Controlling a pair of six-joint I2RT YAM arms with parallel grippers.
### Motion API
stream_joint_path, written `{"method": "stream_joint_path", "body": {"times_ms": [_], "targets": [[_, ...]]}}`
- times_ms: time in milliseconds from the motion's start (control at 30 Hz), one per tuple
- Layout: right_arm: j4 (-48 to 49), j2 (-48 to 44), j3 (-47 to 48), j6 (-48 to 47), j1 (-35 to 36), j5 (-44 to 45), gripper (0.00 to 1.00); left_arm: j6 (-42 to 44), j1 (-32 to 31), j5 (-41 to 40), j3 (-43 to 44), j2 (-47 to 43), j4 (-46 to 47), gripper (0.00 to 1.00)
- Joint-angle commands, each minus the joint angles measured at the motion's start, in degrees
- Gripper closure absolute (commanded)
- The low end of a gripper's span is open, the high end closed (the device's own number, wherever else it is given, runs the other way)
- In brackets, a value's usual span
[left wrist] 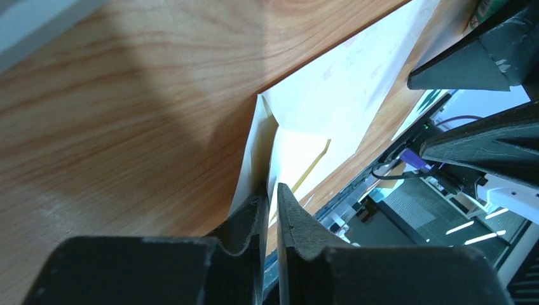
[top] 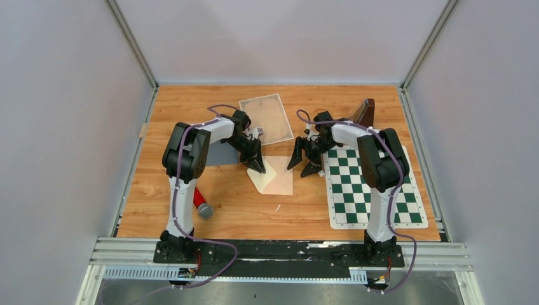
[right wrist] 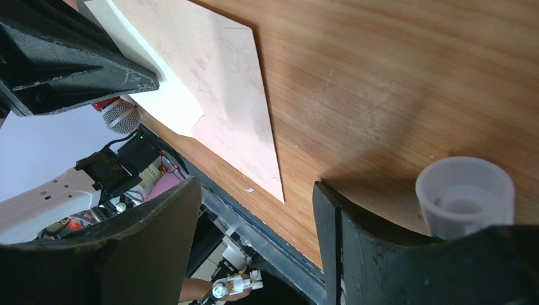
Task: Place the letter into the envelope and seal it
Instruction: Place the letter in the envelope.
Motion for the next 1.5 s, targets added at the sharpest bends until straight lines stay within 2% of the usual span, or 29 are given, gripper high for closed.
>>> {"method": "stream_joint_path", "body": {"times_ms": [0,33,100,133,200,233,400,500,700,900,1033,1133,1467], "targets": [[4.04,3.62,-1.62,-0.65,0.97,4.09,0.34,2.52,-0.04,-5.58,-1.13,-1.85,-0.82,0.85],[4.06,3.69,-1.54,-0.65,1.03,3.91,0.34,2.66,0.00,-6.19,-1.06,-1.90,-1.23,0.87],[4.19,3.80,-1.45,-0.57,1.10,3.58,0.34,3.06,0.04,-6.38,-0.58,-1.92,-2.11,0.83],[4.23,3.82,-1.43,-0.47,1.18,3.44,0.34,3.23,0.11,-6.61,-0.14,-2.01,-2.45,0.76],[4.28,3.80,-1.43,-0.34,1.29,3.19,0.34,3.70,0.39,-7.95,0.02,-2.69,-3.35,0.69],[4.33,3.74,-1.44,-0.30,1.32,3.02,0.34,3.77,0.79,-8.19,0.00,-3.32,-3.55,0.69],[4.41,3.68,-1.65,-0.30,1.45,2.65,0.34,2.90,1.84,-10.40,-1.05,-4.50,-3.78,0.78],[4.57,3.65,-1.53,-0.23,1.53,2.20,0.34,3.73,1.89,-10.02,-0.76,-4.96,-4.22,0.77],[6.13,4.77,-0.18,1.18,2.42,-1.20,0.35,3.99,1.69,0.80,-0.72,-2.77,-0.43,0.90],[5.25,4.94,3.46,0.49,2.43,3.58,0.36,5.18,1.46,6.32,-0.74,-0.60,3.09,1.00],[4.41,4.36,3.32,-0.38,0.97,5.50,0.36,6.04,2.35,11.02,-2.96,0.34,4.67,1.00],[4.39,4.44,2.97,-1.76,-0.55,5.16,0.35,5.13,3.42,15.57,-6.89,-1.20,11.31,1.00],[7.39,10.36,7.70,-6.57,-2.45,-3.55,0.41,13.41,3.60,23.01,-11.83,-2.64,14.76,1.00]]}}
